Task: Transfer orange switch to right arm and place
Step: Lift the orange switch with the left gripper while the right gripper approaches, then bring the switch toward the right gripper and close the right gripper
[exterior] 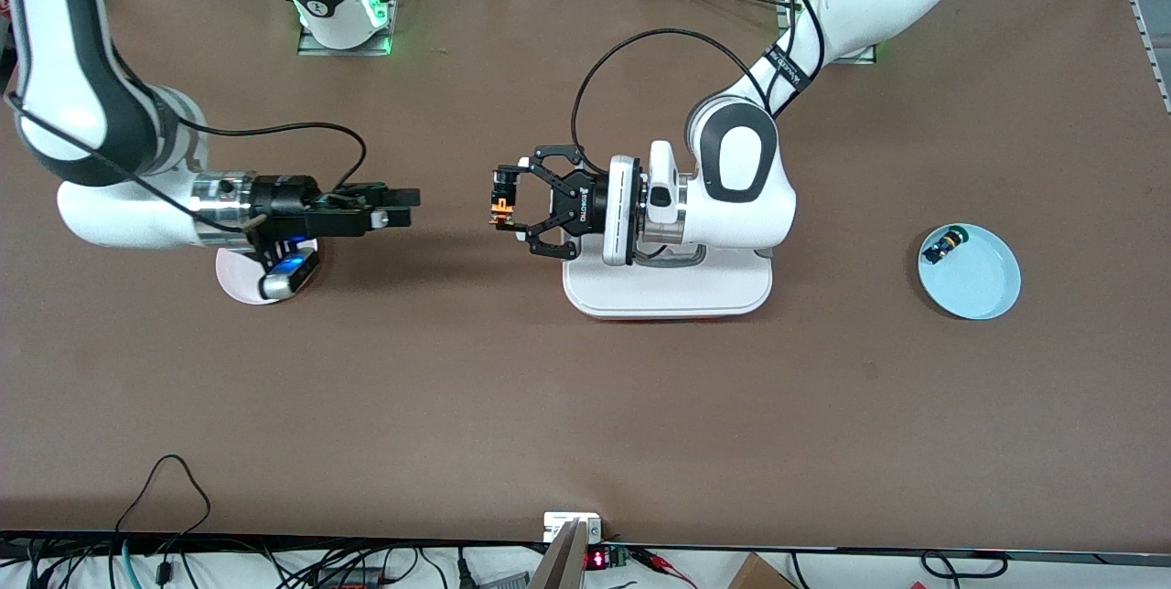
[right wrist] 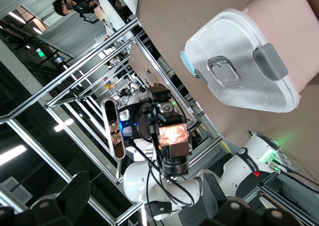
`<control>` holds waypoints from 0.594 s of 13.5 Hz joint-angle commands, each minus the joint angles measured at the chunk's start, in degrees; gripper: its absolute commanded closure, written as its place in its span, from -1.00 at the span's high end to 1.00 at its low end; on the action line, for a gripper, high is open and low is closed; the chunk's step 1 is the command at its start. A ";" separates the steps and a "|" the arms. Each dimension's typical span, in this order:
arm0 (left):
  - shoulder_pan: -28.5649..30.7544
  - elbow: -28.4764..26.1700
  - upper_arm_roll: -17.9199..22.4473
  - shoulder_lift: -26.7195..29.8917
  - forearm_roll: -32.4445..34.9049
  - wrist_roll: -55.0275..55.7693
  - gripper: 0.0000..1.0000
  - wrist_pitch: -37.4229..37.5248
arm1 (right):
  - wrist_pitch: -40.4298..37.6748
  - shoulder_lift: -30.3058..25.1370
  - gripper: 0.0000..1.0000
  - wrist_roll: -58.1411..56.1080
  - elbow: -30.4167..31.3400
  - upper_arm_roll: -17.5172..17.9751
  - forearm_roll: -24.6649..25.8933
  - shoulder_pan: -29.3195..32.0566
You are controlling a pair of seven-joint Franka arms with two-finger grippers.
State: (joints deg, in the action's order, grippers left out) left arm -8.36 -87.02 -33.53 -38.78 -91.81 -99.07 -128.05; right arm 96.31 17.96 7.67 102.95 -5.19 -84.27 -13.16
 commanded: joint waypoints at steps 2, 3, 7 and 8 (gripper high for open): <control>0.02 0.18 0.22 0.47 -2.06 -2.18 -0.54 -0.44 | 3.01 -0.47 1.00 2.78 0.76 -0.08 -1.77 -2.93; -0.07 0.18 0.13 0.46 -2.06 -2.18 -0.54 -0.44 | 3.01 -0.47 1.00 2.61 1.02 -0.17 -3.00 -2.84; 0.01 0.18 0.22 0.46 -2.15 -2.18 -0.53 -0.44 | 3.10 0.23 1.00 2.09 1.38 -0.08 -4.59 -3.80; 0.01 0.18 0.22 0.46 -2.32 -2.18 -0.53 -0.44 | 3.18 0.67 1.00 1.13 1.38 -0.08 -4.68 -4.07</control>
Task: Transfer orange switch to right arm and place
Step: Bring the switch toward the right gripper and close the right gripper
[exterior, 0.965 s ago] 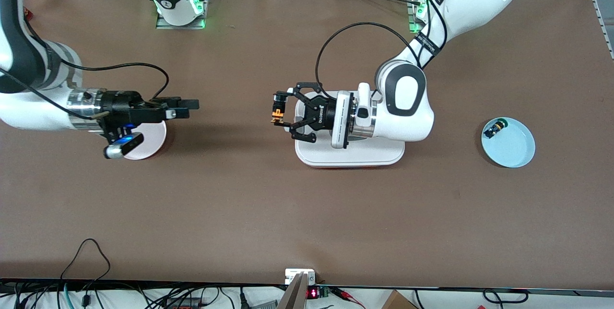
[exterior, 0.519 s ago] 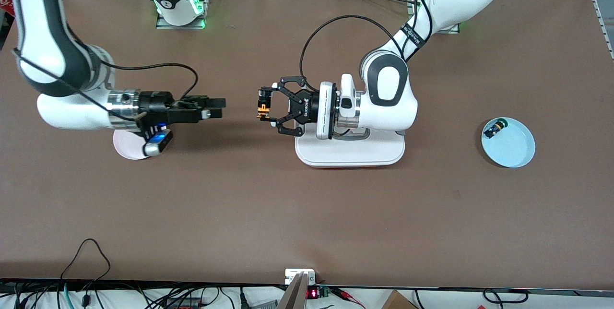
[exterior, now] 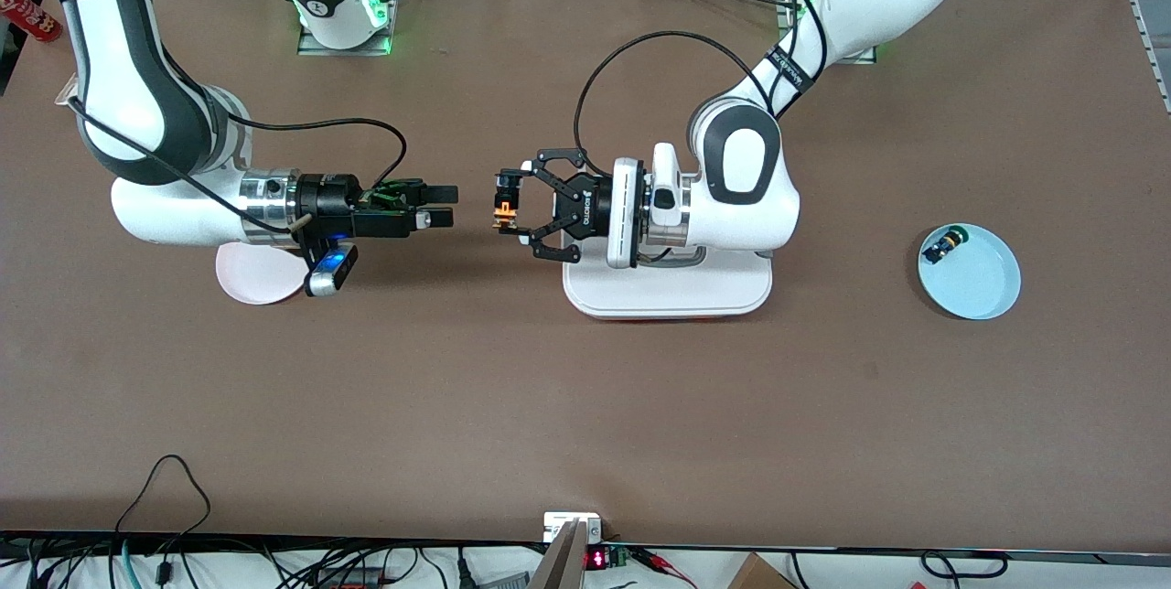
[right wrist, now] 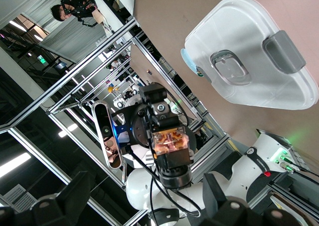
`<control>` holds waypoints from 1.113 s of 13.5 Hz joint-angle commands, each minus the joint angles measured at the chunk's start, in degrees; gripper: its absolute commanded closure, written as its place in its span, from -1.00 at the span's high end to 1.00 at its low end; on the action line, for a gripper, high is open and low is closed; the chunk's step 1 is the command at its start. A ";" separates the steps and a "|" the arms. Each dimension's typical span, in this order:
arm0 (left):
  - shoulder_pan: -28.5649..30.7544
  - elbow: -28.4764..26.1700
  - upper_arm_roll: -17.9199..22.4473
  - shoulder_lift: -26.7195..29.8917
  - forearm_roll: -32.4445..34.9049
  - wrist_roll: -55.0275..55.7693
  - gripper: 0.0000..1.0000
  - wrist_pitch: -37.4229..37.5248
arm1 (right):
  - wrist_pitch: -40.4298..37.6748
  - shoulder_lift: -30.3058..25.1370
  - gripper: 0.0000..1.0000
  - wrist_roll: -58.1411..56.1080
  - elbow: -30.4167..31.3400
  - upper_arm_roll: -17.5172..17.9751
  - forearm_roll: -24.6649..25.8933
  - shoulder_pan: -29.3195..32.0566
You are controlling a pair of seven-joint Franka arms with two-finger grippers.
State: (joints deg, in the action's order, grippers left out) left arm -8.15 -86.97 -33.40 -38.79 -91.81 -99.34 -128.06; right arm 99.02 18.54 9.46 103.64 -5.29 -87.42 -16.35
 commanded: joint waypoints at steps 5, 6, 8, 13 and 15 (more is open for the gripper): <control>-0.29 0.14 0.00 0.47 -2.41 -1.91 -0.53 -0.43 | 1.09 1.32 1.00 -2.07 0.69 0.01 -1.61 -1.67; -0.37 0.14 0.09 0.47 -2.67 -1.91 -0.52 -0.43 | 1.09 1.49 1.00 -2.16 0.69 0.01 -1.96 -1.67; -0.37 0.14 0.09 0.47 -2.94 -1.91 -0.52 -0.43 | 1.62 2.11 1.00 -2.07 1.21 0.01 -5.55 -2.19; -0.37 0.14 0.09 0.47 -2.94 -1.91 -0.52 -0.34 | 5.31 2.90 1.00 -3.48 1.13 0.01 -6.44 -5.27; -0.37 0.14 0.00 0.47 -2.94 -1.91 -0.52 -0.34 | 4.96 2.82 1.00 -3.48 1.48 0.01 -6.27 -5.36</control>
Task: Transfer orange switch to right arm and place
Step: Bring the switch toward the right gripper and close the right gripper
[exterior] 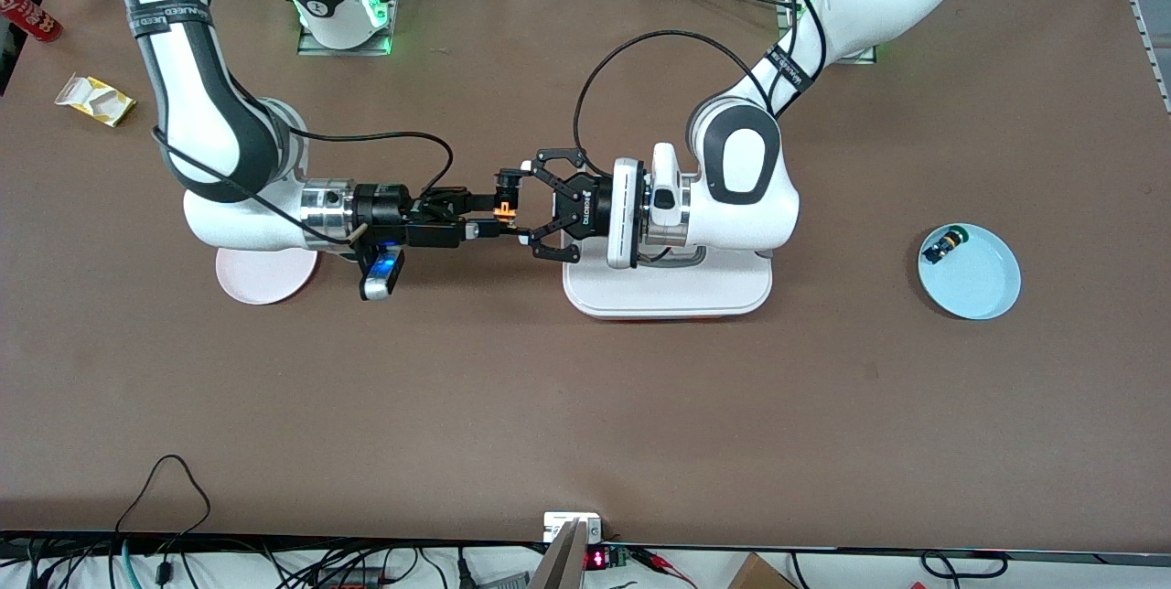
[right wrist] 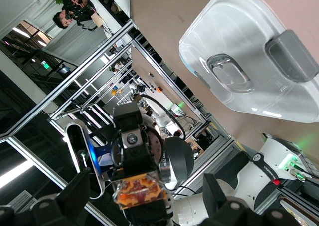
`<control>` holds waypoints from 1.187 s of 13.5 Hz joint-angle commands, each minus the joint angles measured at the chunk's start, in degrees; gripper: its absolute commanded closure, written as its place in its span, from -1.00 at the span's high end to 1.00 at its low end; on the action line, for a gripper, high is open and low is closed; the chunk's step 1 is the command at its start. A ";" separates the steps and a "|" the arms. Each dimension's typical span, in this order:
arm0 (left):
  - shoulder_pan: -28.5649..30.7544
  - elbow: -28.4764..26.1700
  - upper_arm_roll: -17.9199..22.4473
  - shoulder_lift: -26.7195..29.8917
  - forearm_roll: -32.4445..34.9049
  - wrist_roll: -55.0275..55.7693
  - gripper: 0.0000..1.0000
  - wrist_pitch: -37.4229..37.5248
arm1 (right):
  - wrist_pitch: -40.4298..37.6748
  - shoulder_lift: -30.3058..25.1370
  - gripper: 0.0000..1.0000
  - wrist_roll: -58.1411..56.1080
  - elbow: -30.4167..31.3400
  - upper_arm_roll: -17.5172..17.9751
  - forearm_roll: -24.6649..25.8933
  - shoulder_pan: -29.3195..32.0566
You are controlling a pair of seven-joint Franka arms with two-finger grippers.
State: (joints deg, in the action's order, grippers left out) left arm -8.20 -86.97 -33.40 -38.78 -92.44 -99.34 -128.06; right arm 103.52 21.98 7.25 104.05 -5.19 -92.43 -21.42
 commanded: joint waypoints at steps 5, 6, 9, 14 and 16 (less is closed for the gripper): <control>-0.32 0.14 0.01 0.46 -2.30 -1.91 -0.52 -0.35 | 0.10 -0.88 1.00 -1.02 1.07 -0.08 -1.26 -0.47; -0.32 0.14 0.09 0.46 -2.30 -1.91 -0.52 -0.35 | 0.10 -1.32 1.00 -0.75 1.59 -0.08 -1.26 -0.47; -0.32 0.14 0.01 0.46 -2.30 -1.91 -0.52 -0.35 | -0.16 -2.46 1.00 -1.10 2.73 -0.08 -1.26 -0.38; -0.32 0.14 0.09 0.46 -2.30 -1.91 -0.52 -0.35 | -2.97 -3.00 1.00 -0.66 2.74 -0.08 -1.17 -0.11; -0.32 0.14 0.09 0.46 -2.30 -1.91 -0.52 -0.35 | -2.88 -2.82 1.00 -0.84 3.17 -0.08 -1.17 -0.11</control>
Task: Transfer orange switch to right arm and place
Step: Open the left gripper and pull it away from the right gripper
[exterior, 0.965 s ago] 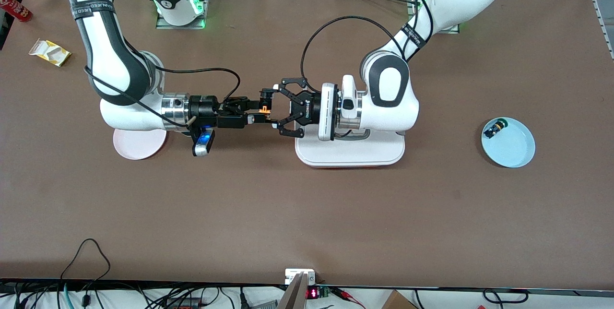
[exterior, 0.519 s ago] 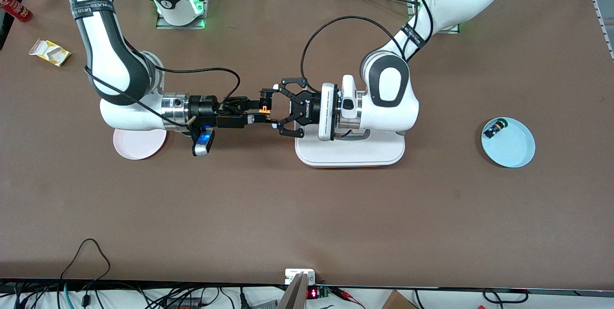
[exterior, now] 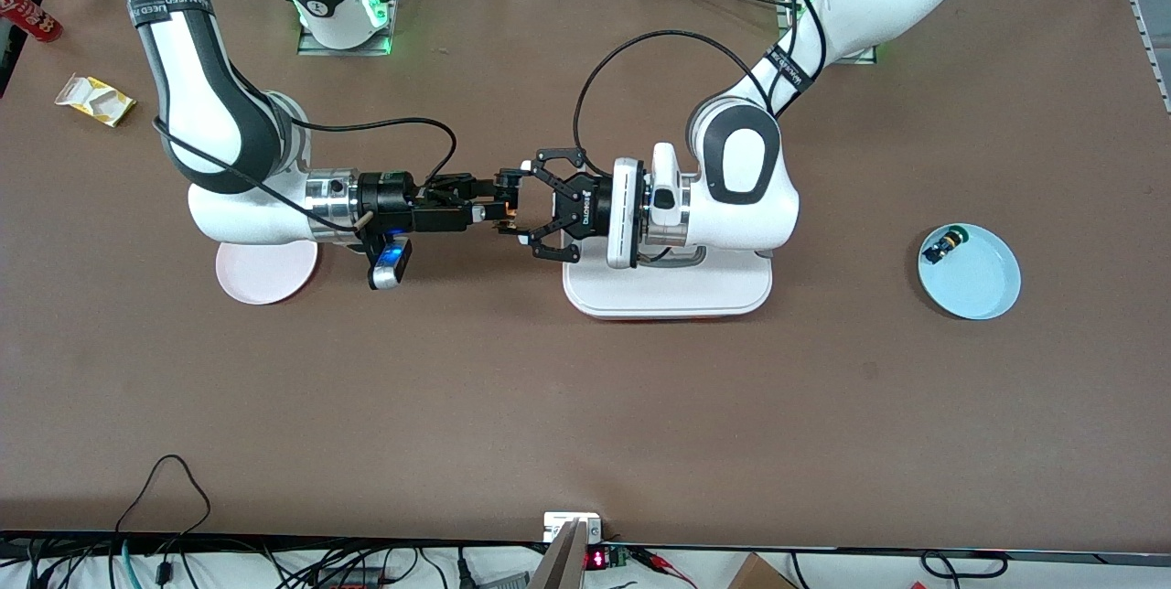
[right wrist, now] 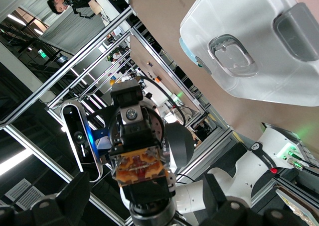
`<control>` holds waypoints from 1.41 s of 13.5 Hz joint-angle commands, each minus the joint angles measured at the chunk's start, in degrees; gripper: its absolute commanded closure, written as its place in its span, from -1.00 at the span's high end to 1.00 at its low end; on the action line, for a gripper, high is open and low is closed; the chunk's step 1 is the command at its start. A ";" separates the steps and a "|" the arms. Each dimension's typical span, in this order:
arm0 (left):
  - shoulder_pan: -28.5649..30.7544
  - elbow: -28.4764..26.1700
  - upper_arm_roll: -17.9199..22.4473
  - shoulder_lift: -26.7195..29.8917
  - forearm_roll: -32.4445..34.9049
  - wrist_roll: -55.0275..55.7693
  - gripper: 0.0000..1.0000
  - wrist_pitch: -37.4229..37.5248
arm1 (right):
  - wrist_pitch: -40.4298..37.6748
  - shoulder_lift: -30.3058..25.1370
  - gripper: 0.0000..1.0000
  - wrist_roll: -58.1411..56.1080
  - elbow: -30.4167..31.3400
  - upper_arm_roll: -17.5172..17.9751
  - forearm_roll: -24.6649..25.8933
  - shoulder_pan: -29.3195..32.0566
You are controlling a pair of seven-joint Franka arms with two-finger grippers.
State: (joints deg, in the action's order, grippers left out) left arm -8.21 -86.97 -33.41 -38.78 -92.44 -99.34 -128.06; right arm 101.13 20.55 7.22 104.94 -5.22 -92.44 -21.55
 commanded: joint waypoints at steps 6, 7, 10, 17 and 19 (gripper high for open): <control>-0.32 0.14 0.10 0.46 -2.30 -1.91 -0.51 -0.35 | -0.23 -1.47 -0.14 -0.63 2.28 -0.06 -1.25 0.19; -0.32 0.14 0.10 0.46 -2.30 -1.91 -0.51 -0.35 | -0.66 -1.48 -0.49 -1.23 2.20 -0.06 -1.34 0.37; -0.32 0.14 0.10 0.38 -2.30 -1.91 -0.51 -0.35 | -2.51 -1.56 -0.61 -0.45 2.20 -0.06 -1.43 1.16; -0.14 0.05 0.10 0.55 -2.48 -1.91 1.00 -0.08 | -2.51 -1.56 -0.61 -1.24 2.20 -0.06 -1.43 1.07; -0.14 0.05 0.10 0.55 -2.48 -1.91 1.00 0.09 | -2.51 -1.65 -0.61 -1.33 2.20 -0.06 -1.43 1.07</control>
State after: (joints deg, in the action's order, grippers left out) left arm -8.16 -86.95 -33.57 -38.78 -92.94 -99.45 -128.03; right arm 99.48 20.23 6.90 105.86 -5.39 -93.11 -20.90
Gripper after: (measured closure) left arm 0.000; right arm 0.559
